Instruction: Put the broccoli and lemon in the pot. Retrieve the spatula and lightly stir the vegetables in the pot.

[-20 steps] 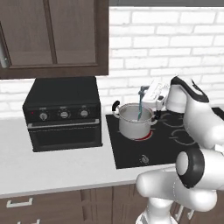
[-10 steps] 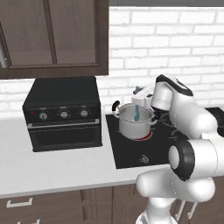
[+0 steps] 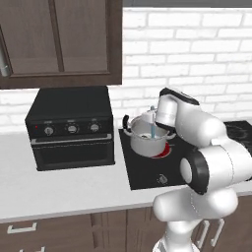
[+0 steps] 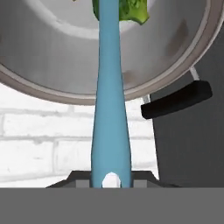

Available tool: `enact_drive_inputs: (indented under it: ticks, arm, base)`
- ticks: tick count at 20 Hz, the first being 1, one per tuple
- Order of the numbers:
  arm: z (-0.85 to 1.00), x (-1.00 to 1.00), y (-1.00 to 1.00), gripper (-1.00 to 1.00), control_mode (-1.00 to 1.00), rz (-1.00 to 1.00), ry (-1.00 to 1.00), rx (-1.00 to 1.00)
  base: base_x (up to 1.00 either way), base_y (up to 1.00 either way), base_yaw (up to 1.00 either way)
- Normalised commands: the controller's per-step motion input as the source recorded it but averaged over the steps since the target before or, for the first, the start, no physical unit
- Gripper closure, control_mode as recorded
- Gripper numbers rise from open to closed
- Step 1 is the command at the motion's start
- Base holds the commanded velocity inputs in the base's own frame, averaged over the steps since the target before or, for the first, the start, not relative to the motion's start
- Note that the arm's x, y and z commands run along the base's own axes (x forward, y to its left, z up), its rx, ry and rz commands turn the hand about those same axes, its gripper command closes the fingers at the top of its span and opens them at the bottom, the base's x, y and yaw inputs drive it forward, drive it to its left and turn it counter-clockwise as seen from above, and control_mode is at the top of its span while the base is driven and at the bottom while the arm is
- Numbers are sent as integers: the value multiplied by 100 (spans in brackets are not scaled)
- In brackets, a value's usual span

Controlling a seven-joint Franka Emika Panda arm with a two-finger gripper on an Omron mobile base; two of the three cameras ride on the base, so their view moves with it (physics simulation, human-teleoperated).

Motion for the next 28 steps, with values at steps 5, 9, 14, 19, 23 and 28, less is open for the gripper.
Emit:
enact_drive_inputs:
  ticks: [5,9,14,19,23,28]
  arm:
    - [-19,27,-8,100,-100,-23,17,1]
    - [5,0,-7,100,-100,-21,1,0]
    - [25,0,0,100,-100,-19,-2,0]
    - [13,0,-3,100,-100,-18,-3,0]
    - [-5,-15,-9,100,-100,-12,-1,1]
    - [-29,-20,0,100,-100,-2,-12,1]
  base:
    - [0,0,0]
    - [0,0,0]
    - [0,0,0]
    - [0,0,0]
    - [0,0,0]
    - [0,0,0]
